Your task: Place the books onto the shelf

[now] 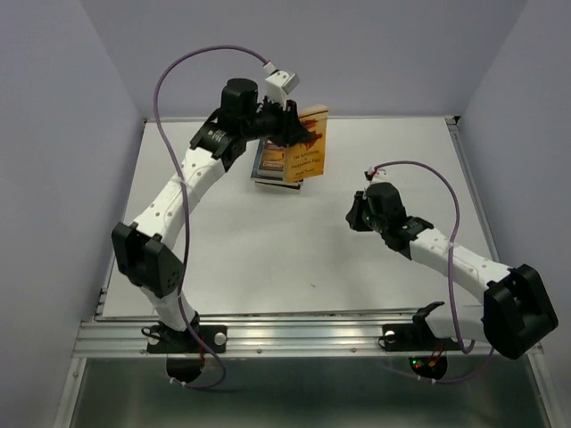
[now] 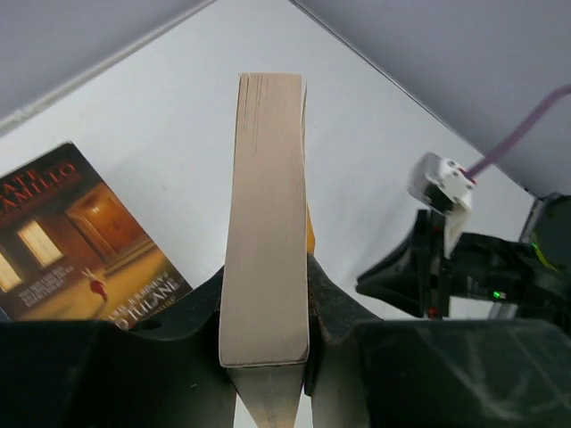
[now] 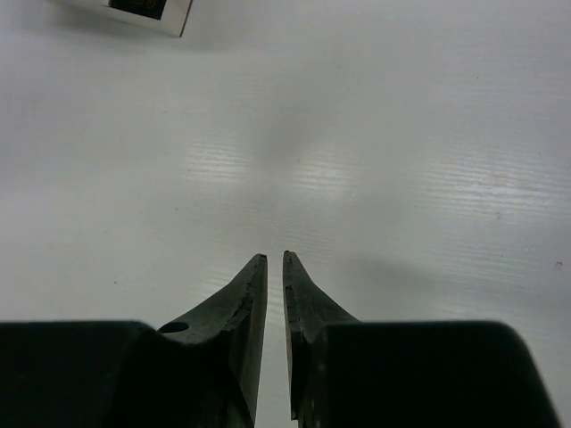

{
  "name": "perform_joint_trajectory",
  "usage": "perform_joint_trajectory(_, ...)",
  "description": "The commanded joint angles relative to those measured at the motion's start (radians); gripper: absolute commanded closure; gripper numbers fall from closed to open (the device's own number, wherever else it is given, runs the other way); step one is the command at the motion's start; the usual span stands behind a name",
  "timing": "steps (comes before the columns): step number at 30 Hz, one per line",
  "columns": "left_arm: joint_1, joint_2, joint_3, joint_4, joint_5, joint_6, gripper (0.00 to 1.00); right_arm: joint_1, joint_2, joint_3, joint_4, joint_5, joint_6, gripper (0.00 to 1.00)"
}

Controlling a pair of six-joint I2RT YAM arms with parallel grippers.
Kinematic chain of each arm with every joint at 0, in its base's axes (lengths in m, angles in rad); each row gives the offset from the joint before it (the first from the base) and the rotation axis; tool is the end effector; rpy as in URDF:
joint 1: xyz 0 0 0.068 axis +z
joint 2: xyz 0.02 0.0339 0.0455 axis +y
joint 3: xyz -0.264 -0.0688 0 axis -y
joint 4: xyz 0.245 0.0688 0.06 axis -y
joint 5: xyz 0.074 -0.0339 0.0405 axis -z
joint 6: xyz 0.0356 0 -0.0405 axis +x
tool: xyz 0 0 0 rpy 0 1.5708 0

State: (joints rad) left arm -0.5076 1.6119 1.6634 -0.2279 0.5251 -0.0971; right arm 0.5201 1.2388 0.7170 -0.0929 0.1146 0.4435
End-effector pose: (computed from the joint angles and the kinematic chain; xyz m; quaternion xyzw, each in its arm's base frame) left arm 0.3196 -0.1982 0.4314 0.3140 0.6909 -0.3746 0.5327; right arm 0.2325 0.1285 0.2299 -0.0076 0.8868 0.1678 0.4306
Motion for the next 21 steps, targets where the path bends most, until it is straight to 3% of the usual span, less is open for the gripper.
perform_joint_trajectory(1, 0.087, 0.218, 0.282, -0.209, 0.108, 0.148, 1.0, -0.006, 0.02, 0.019, -0.004, 0.072, 0.03, 0.81)
perform_joint_trajectory(5, 0.156, 0.444, 0.514, -0.361, 0.287, 0.247, 1.0, -0.015, 0.04, 0.025, 0.002, 0.085, 0.06, 0.81)
perform_joint_trajectory(9, 0.191, 0.621, 0.769, -0.474, 0.303, 0.287, 1.0, -0.015, 0.077, 0.044, 0.007, 0.082, 0.072, 0.81)
perform_joint_trajectory(16, 0.254, 0.694, 0.743, -0.447, 0.27, 0.318, 0.99, -0.015, 0.142, 0.09, 0.007, 0.074, 0.08, 0.8)
perform_joint_trajectory(17, 0.259, 0.7, 0.753, -0.446, 0.248, 0.318, 0.93, -0.015, 0.148, 0.093, 0.007, 0.073, 0.083, 0.8)
perform_joint_trajectory(20, 0.268, 0.717, 0.754, -0.424, 0.214, 0.329, 0.61, -0.015, 0.171, 0.105, 0.007, 0.062, 0.093, 0.8)
perform_joint_trajectory(21, 0.268, 0.727, 0.756, -0.415, 0.222, 0.332, 0.57, -0.015, 0.177, 0.113, 0.007, 0.059, 0.096, 0.8)
